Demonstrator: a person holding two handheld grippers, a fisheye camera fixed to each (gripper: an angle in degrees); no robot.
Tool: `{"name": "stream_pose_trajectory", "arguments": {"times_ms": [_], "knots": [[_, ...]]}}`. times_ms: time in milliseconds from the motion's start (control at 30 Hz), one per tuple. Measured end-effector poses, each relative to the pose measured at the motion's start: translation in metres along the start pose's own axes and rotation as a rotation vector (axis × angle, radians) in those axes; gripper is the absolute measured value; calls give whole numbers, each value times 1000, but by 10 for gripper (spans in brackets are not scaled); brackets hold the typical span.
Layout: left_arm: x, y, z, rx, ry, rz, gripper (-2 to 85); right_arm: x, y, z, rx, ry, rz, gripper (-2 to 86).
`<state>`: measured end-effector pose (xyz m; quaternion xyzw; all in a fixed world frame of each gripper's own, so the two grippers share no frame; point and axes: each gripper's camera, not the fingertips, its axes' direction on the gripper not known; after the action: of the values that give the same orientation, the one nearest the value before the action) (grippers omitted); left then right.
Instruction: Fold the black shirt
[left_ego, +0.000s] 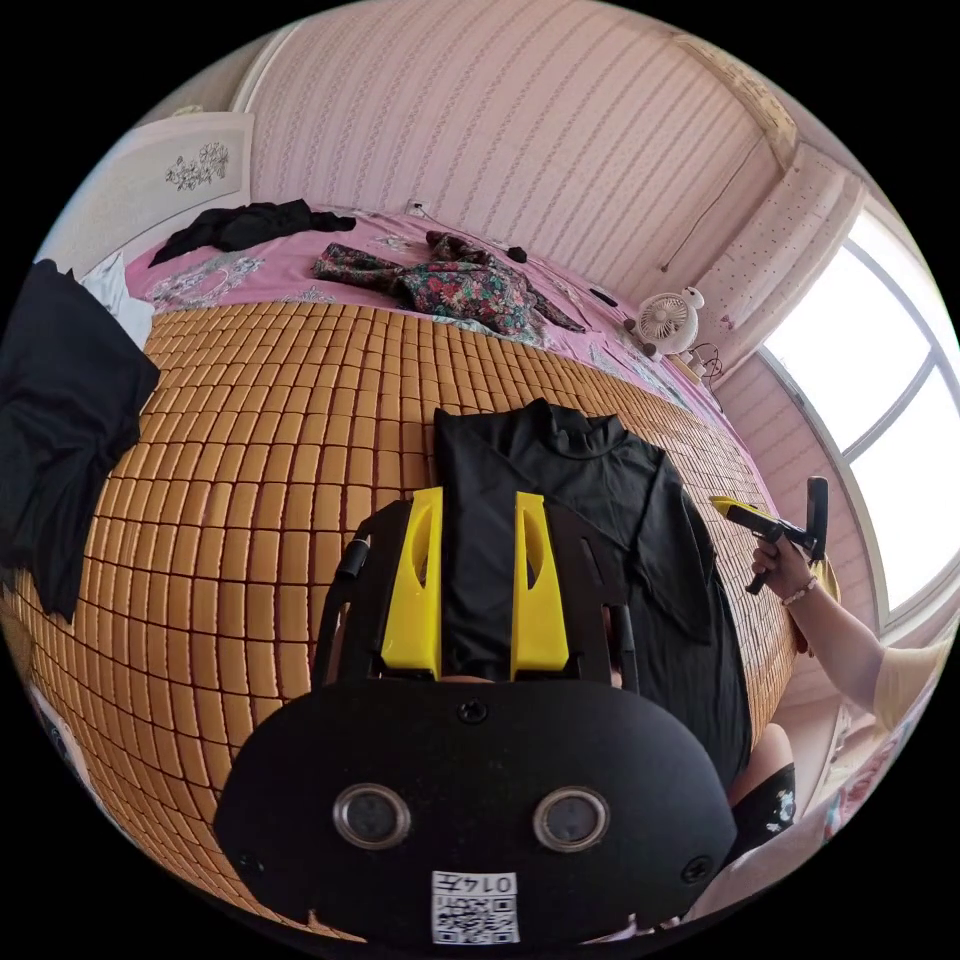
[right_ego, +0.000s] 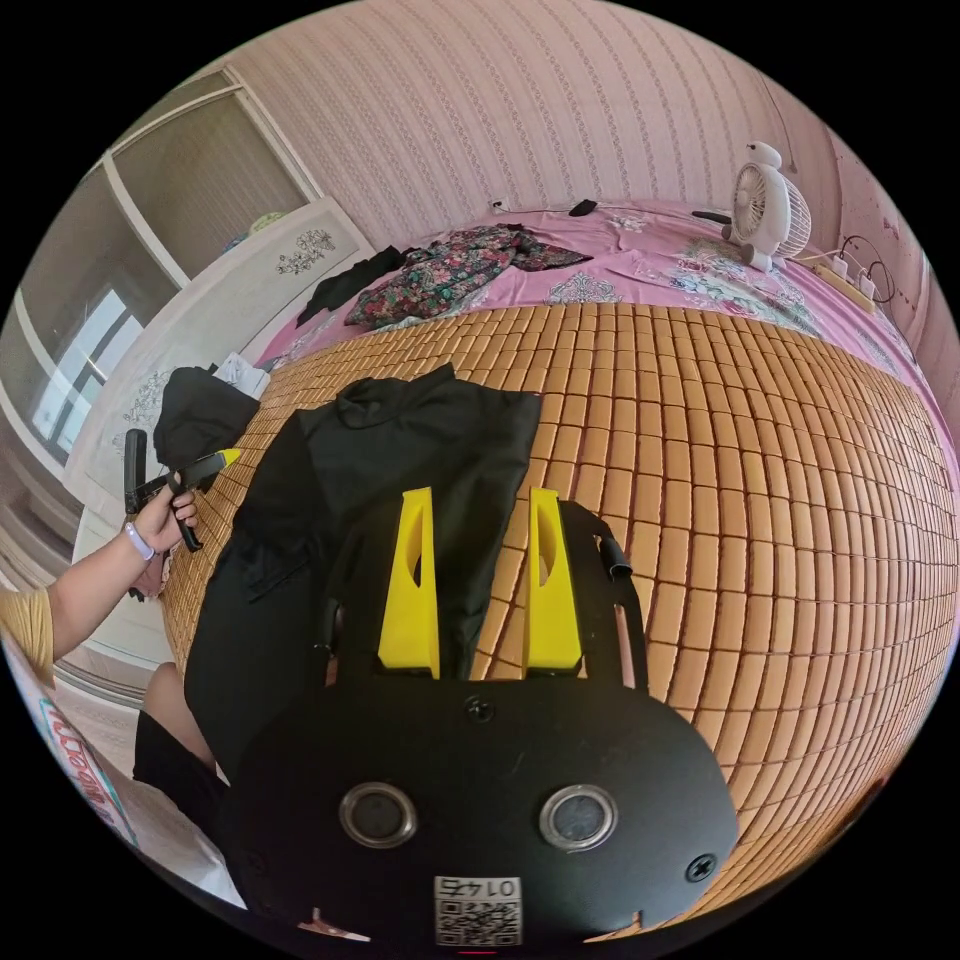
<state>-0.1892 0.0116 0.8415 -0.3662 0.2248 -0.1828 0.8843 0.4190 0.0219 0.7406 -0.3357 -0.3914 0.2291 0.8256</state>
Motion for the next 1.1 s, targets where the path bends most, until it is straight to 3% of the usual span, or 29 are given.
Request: {"name": "stream_pose_trajectory", "arguments": {"times_ms": [133, 233, 400, 533, 833, 1100], "knots": [[-6, -32, 7, 21, -17, -13, 97, 18, -37, 28, -11, -45, 128, 119], [-7, -55, 17, -60, 11, -7, 94, 15, -56, 44, -60, -69, 101, 79], [11, -71, 18, -191, -141, 150, 48, 6, -76, 62, -141, -117, 116, 16], [7, -76, 1, -187, -121, 134, 9, 2, -84, 56, -124, -119, 97, 13], [2, -82, -102, 51, 34, 60, -6, -23, -90, -19, 100, -208, 6, 10], [28, -37, -241, 117, 106, 208, -7, -63, -28, -116, 107, -291, -190, 11]]}}
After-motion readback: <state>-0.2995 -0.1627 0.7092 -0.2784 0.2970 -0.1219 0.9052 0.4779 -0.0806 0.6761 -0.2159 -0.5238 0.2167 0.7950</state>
